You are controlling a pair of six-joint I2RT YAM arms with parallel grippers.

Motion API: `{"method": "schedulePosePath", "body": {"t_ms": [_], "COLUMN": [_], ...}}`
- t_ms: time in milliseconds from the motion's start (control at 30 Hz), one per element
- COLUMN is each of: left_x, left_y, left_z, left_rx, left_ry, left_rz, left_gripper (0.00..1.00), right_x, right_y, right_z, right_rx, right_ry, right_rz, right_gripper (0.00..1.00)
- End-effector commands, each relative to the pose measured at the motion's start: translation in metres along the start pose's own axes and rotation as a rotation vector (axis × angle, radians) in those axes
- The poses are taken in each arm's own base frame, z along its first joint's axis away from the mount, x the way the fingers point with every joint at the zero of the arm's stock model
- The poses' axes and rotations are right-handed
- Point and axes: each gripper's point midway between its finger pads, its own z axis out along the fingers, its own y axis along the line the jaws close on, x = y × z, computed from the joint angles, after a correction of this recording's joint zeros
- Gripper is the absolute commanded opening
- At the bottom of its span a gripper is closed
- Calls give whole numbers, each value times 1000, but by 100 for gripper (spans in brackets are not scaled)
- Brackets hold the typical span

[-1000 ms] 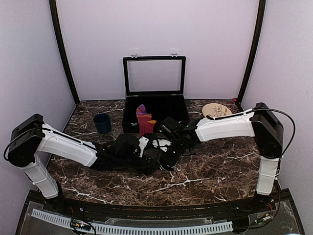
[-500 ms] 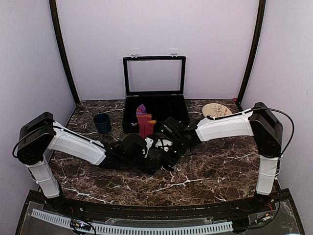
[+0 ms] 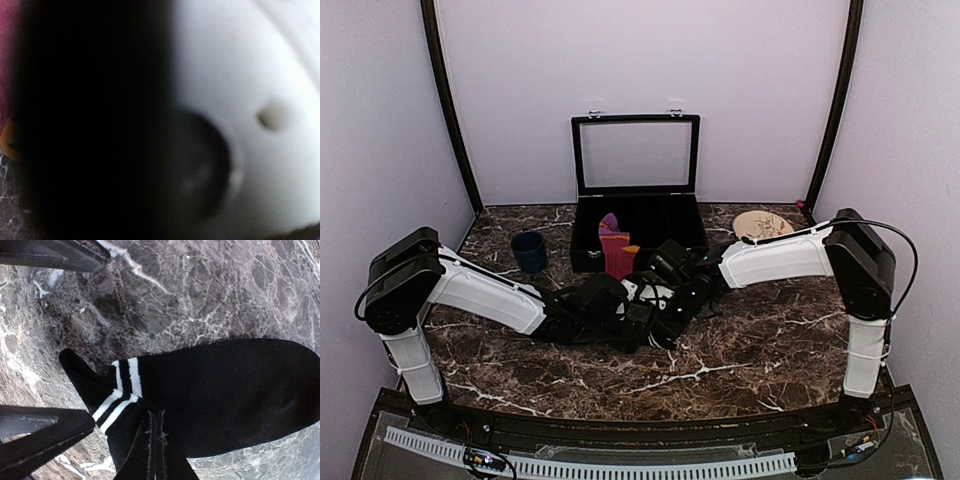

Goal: Roll the socks
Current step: Roll the sock at the center of the board.

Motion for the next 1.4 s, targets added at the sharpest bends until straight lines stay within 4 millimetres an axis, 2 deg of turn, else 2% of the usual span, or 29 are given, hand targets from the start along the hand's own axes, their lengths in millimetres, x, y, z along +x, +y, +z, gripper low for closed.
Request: {"method": "schedulePosePath", "body": {"t_ms": [0, 100, 333, 633, 1100, 1367], "left_x": [2, 4, 6, 13, 26, 29], "left_y": [2, 3, 0, 1, 1, -2], "left_z": [2, 4, 7, 12, 13, 15], "left_rx": [-28, -32, -24, -27, -15, -1], "left_ry": [22, 30, 44, 77, 115, 121], "left_rz": [16, 17, 18, 17, -28, -43], "left_gripper": [66, 56, 55, 43, 34, 33], "right_x": [-5, -5, -6, -7, -9, -7], "right_y": [5, 5, 5, 7, 10, 3], "right_z": [2, 2, 2, 2, 5, 7], "right_rx": [-29, -30, -30, -40, -60, -26], "right_ry": [-24, -24, -26, -31, -29, -1], "right_rz": [-5, -5, -4, 3, 42, 82], "right_gripper": [0, 0, 0, 0, 0, 9]}}
